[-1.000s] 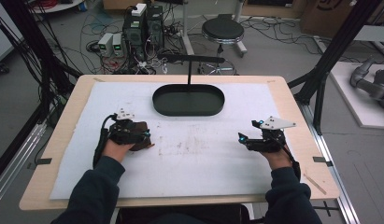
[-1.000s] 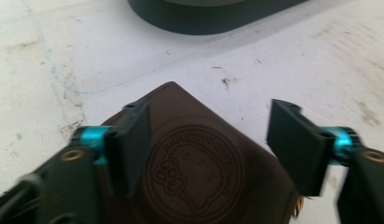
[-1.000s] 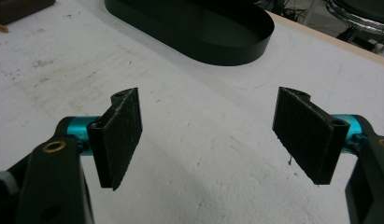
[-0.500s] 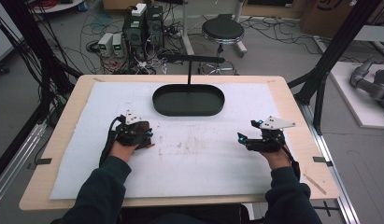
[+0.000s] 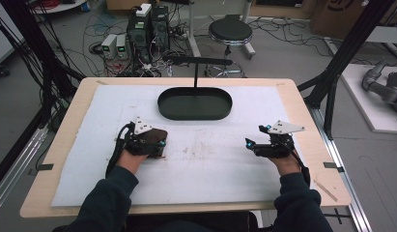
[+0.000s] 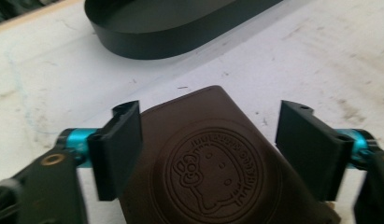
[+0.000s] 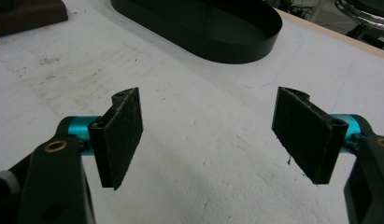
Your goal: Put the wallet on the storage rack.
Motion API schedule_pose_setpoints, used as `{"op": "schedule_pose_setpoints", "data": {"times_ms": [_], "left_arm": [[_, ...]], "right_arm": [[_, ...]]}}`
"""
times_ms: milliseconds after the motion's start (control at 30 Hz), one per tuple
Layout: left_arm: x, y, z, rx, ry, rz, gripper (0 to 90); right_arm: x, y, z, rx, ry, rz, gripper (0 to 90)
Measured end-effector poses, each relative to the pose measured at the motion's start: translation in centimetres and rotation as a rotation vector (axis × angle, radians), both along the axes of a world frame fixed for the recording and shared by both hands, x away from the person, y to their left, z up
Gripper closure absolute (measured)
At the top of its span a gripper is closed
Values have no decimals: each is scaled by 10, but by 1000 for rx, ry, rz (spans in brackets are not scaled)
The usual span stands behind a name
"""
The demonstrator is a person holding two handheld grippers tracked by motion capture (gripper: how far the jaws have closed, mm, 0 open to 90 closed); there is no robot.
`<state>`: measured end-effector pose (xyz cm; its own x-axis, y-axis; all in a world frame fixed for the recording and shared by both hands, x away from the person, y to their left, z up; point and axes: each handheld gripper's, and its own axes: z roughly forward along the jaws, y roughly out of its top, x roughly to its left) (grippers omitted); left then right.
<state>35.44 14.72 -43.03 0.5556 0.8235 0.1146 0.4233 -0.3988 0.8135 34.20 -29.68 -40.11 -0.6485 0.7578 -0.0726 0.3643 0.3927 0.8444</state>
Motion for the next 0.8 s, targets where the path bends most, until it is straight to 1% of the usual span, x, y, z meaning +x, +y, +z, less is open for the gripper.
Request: {"op": "schedule_pose_setpoints", "data": {"times_ms": [33, 67, 100, 133, 200, 300, 333, 367, 400, 467, 500, 533, 567, 600, 667, 700, 733, 767, 800], "left_arm": [[0, 0, 0, 0, 0, 0, 196], [1, -5, -7, 11, 37, 26, 193], [1, -5, -7, 11, 37, 26, 174], [-1, -9, -11, 42, 19, 21, 152], [0, -10, -11, 59, 16, 18, 139], [1, -8, -11, 55, 13, 21, 160], [1, -6, -10, 33, 16, 31, 181], [1, -6, -10, 33, 16, 31, 215], [3, 1, -8, -16, 34, 37, 233], [4, 7, -7, -76, 55, 39, 269], [4, 7, -7, -76, 55, 39, 296], [5, 15, -5, -150, 77, 37, 333], [5, 15, -5, -150, 77, 37, 340], [7, 24, -4, -233, 101, 37, 357], [9, 32, -3, -302, 120, 35, 388], [9, 32, -3, -302, 120, 35, 417], [9, 36, -2, -332, 126, 37, 417], [10, 40, -1, -359, 133, 31, 471], [10, 41, -1, -365, 136, 29, 479]], "right_arm": [[0, 0, 0, -4, 0, 2, 251], [0, 1, 0, -5, 0, 3, 251], [-1, 1, 0, -2, 1, 3, 251], [-1, 1, 0, -5, -4, 1, 252], [-1, 1, 0, 1, -1, -3, 252], [-1, 0, 0, 2, 1, -3, 252], [0, 0, 0, -1, -1, -2, 252], [0, 0, 0, -1, -1, -2, 252], [0, 0, 0, 1, 1, -3, 252], [0, -1, 0, 5, -3, -6, 252], [-1, -1, 1, 8, 1, -7, 252], [-1, -1, 1, 7, -2, -7, 252], [-1, -1, 1, 7, -2, -7, 252], [0, -1, 1, 6, -3, -6, 252], [-1, -1, 1, 6, 1, -6, 252], [-1, -1, 1, 6, 1, -6, 252], [-1, -1, 1, 6, 2, -7, 253], [-1, -1, 1, 5, 3, -6, 253], [-1, -1, 1, 4, 2, -6, 253]]}}
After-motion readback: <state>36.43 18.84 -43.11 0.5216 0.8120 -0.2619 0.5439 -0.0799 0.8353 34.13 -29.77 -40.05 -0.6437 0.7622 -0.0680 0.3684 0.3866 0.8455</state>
